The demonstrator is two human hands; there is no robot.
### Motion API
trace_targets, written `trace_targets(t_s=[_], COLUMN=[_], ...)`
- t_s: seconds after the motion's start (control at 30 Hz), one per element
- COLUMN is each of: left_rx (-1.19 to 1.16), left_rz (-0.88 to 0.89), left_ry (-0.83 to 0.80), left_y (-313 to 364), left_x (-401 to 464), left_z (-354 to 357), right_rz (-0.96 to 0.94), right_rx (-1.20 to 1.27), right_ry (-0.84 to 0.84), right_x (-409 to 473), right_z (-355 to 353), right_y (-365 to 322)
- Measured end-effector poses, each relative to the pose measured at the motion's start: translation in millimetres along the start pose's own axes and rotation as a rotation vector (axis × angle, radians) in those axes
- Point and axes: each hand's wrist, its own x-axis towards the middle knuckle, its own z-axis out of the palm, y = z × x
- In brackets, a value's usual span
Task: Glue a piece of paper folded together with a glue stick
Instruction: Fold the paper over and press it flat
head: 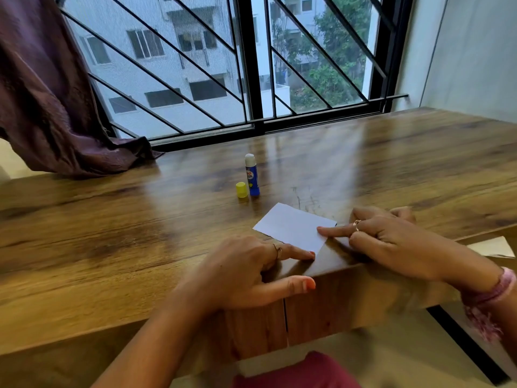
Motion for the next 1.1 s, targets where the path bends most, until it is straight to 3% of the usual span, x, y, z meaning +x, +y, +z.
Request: trace_targets(t_s=[0.6, 0.87, 1.1], left_rx=[-0.069, -0.113, -0.018], left_rz=[-0.052, -0.153, -0.377], left_ry=[0.059, 0.171, 0.255], left_y=[-1.2, -0.9, -9.9], left_x=[-0.4, -1.9, -3.3], left_z=[3.5, 4.0, 10.1], right_rz=[0.037, 0.044, 0.023], right_rx=[-0.063, -0.043, 0.016], right_ry=[0.095, 0.213, 0.227], right_x=[2.7, -4.0, -10.4], right_z=[1.1, 14.6, 27.8], right_y=[9.5, -13.3, -37.8])
